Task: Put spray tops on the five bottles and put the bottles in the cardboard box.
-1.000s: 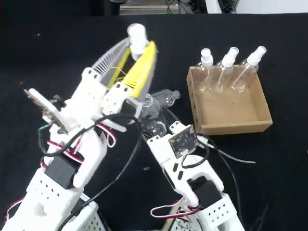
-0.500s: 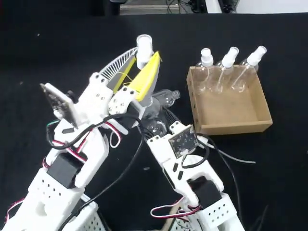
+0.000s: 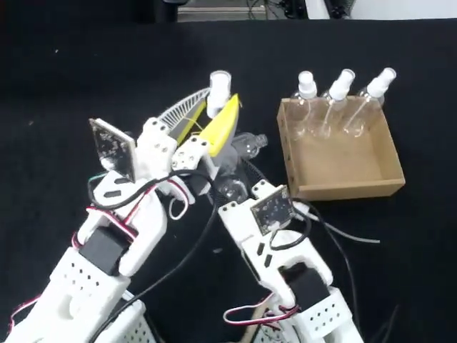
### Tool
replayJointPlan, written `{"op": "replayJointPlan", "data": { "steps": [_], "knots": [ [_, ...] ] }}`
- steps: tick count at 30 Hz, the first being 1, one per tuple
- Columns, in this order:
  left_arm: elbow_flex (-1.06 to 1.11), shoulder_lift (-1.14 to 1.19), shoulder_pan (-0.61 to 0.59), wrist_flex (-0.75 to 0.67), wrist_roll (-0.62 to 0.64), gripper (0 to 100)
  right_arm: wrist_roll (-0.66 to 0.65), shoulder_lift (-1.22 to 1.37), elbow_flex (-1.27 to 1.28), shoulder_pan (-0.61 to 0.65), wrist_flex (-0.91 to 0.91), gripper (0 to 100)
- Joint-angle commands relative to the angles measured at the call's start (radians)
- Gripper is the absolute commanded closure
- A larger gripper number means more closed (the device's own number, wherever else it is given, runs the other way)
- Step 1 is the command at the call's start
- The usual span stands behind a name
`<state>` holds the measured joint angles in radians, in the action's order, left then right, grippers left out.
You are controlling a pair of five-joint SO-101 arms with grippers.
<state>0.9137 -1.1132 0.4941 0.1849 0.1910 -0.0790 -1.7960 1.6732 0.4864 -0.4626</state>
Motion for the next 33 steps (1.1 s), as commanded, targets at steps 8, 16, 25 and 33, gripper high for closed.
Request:
{"op": "replayJointPlan", "data": {
  "steps": [8, 16, 25, 33],
  "knots": [
    [0.082, -0.046, 0.008, 0.005, -0.002, 80, 0.005, -0.116, -0.061, 0.011, 0.028, 98.8],
    [0.191, -0.361, -0.001, 0.005, -0.008, 80, 0.005, -0.116, -0.058, 0.011, 0.028, 98.8],
    [0.213, -0.347, -0.199, 0.005, -0.008, 80, 0.005, -0.116, -0.058, 0.012, 0.029, 98.8],
    [0.070, -0.176, -0.101, 0.163, -0.160, 80, 0.005, -0.116, -0.056, 0.011, 0.028, 98.8]
  ]
}}
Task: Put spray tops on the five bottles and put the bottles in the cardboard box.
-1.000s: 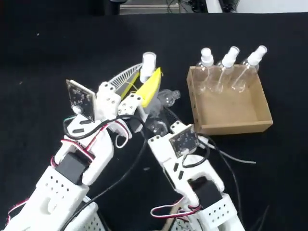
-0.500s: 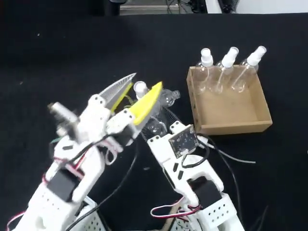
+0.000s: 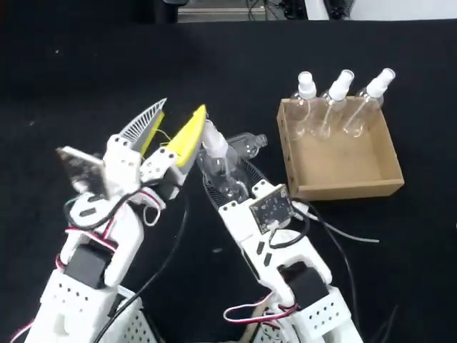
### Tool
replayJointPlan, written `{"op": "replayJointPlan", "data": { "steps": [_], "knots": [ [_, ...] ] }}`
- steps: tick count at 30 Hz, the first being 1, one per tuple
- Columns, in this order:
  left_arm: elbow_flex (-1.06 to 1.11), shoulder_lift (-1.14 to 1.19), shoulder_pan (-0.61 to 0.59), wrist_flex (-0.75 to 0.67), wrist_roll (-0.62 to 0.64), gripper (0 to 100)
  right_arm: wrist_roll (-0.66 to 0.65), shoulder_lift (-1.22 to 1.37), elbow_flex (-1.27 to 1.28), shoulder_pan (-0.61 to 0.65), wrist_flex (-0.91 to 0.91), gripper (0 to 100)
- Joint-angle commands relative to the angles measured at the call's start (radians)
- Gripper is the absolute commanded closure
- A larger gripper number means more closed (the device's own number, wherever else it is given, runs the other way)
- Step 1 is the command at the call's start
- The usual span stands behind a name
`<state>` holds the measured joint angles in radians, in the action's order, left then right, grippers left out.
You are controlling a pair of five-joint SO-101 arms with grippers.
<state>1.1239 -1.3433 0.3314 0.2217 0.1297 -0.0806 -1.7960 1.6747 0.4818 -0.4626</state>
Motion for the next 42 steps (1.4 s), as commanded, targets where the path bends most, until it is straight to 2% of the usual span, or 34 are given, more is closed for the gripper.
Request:
{"op": "replayJointPlan", "data": {
  "steps": [1, 4, 8, 13, 18, 26, 30, 35, 42],
  "knots": [
    [-0.177, 0.054, 0.068, 0.173, -0.112, 80, 0.006, -0.116, -0.058, 0.015, 0.028, 98.8],
    [-0.282, 0.054, 0.047, 0.259, -0.123, 80, 0.006, -0.116, -0.058, 0.015, 0.028, 98.8],
    [-0.374, 0.054, -0.044, 0.287, -0.121, 80, 0.006, -0.116, -0.056, 0.014, 0.028, 98.8],
    [-0.395, 0.054, -0.174, 0.288, -0.120, 80, 0.006, -0.114, -0.054, 0.012, 0.021, 98.8],
    [-0.366, 0.064, -0.260, 0.394, -0.123, 80, 0.006, -0.107, -0.085, -0.035, -0.051, 98.8],
    [-0.036, 0.055, -0.282, 0.404, -0.117, 80, -0.002, -0.082, -0.369, -0.407, -0.373, 98.7],
    [0.136, 0.055, -0.260, 0.244, -0.115, 80, -0.060, -0.024, -0.487, -0.623, -0.413, 98.7],
    [0.325, 0.055, -0.259, 0.051, -0.114, 80, -0.150, 0.163, -0.572, -0.922, -0.387, 98.7],
    [0.420, 0.055, -0.259, -0.017, -0.083, 80, -0.157, 0.481, -0.532, -1.183, -0.129, 98.7]
  ]
}}
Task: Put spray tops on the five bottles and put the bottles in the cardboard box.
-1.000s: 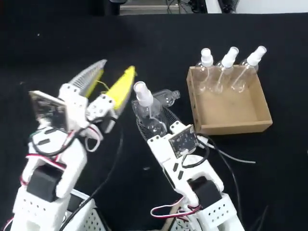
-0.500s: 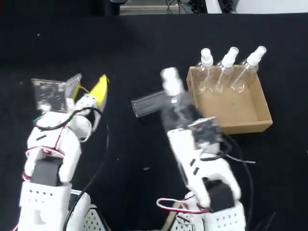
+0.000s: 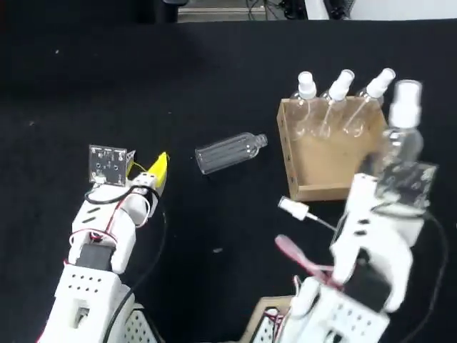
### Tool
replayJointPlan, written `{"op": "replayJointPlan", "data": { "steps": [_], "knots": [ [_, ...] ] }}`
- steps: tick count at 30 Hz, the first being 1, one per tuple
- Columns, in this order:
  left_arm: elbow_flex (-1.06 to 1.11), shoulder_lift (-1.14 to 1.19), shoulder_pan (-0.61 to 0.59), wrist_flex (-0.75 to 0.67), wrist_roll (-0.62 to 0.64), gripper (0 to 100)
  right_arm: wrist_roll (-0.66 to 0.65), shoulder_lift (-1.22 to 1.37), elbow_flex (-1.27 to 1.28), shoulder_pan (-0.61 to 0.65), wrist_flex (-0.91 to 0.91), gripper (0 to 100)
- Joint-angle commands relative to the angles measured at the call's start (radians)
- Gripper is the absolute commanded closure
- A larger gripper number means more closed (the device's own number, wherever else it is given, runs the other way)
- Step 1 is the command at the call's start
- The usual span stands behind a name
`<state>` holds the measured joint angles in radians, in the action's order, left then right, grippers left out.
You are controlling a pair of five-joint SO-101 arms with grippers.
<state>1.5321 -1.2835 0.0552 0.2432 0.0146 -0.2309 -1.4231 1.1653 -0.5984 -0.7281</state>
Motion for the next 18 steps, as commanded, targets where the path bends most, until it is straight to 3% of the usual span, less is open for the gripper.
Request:
{"op": "replayJointPlan", "data": {
  "steps": [1, 5, 11, 18],
  "knots": [
    [0.022, -0.005, 0.018, -0.049, 0.058, 80, -0.006, 0.142, -0.001, -0.137, 0.198, 98.7],
    [0.067, -0.005, 0.018, -0.109, 0.141, 80, -0.008, 0.255, 0.130, -0.236, 0.499, 98.7],
    [0.134, -0.005, 0.018, -0.212, 0.176, 80, -0.008, 0.375, 0.348, -0.262, 0.962, 98.7],
    [0.136, -0.005, 0.018, -0.219, 0.170, 80, -0.003, 0.545, 0.298, -0.269, 1.108, 98.7]
  ]
}}
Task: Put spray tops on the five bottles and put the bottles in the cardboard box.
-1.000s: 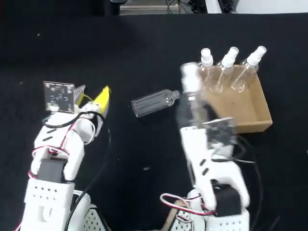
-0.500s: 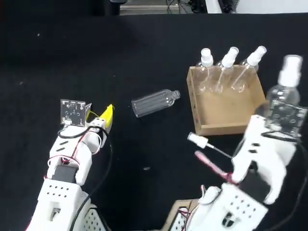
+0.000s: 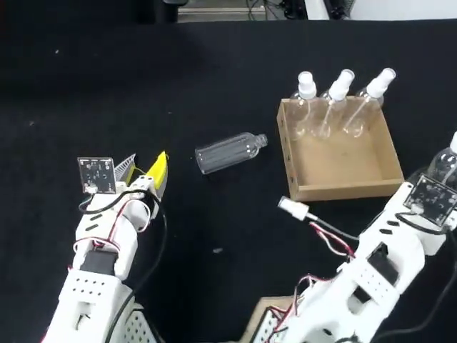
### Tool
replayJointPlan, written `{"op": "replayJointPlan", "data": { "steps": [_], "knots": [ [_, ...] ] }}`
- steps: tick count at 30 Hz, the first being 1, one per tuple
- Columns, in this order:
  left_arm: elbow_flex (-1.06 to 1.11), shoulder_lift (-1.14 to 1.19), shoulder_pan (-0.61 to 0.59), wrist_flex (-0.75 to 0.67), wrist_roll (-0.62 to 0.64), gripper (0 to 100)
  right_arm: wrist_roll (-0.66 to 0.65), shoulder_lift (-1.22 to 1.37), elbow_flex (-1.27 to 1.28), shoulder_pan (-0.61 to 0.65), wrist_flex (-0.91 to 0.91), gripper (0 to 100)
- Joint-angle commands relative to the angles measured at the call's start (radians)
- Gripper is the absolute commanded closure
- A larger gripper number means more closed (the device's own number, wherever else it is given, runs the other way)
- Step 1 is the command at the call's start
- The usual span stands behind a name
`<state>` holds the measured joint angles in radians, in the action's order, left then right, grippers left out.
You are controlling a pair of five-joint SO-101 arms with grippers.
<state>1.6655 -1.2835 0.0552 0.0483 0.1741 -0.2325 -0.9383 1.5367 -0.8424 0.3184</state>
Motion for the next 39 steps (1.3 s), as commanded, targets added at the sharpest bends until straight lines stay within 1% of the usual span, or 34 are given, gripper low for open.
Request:
{"op": "replayJointPlan", "data": {
  "steps": [1, 6, 9, 16, 19, 25, 28, 33, 36, 39],
  "knots": [
    [0.002, -0.005, 0.018, -0.025, 0.011, 80, 0.002, 0.093, -0.102, -0.035, 0.063, 98.7],
    [0.002, -0.005, 0.018, -0.026, 0.011, 80, 0.003, 0.288, -0.268, -0.072, 0.063, 98.7],
    [0.002, -0.005, 0.018, -0.026, 0.009, 80, 0.003, 0.421, -0.358, -0.074, 0.063, 98.4],
    [0.001, -0.005, 0.016, -0.026, 0.009, 80, -0.006, 0.691, -0.507, -0.100, 0.074, 98.2],
    [0.001, -0.005, 0.016, -0.026, 0.009, 80, 0.002, 0.808, -0.582, -0.123, 0.178, 98.6],
    [0.001, -0.005, 0.016, -0.026, 0.009, 80, -0.005, 1.098, -0.688, -0.135, 0.509, 98.7],
    [0.001, -0.005, 0.016, -0.026, 0.009, 80, -0.005, 1.241, -0.759, -0.144, 0.614, 98.6],
    [0.001, -0.005, 0.015, -0.026, 0.009, 80, 0.003, 1.422, -0.912, -0.146, 0.641, 98.7],
    [0.001, -0.005, 0.015, -0.026, 0.009, 80, 0.005, 1.481, -0.978, -0.146, 0.644, 98.7],
    [0.001, -0.005, 0.010, -0.026, 0.009, 80, 0.063, 1.517, -1.053, -0.146, 0.638, 98.7]
  ]
}}
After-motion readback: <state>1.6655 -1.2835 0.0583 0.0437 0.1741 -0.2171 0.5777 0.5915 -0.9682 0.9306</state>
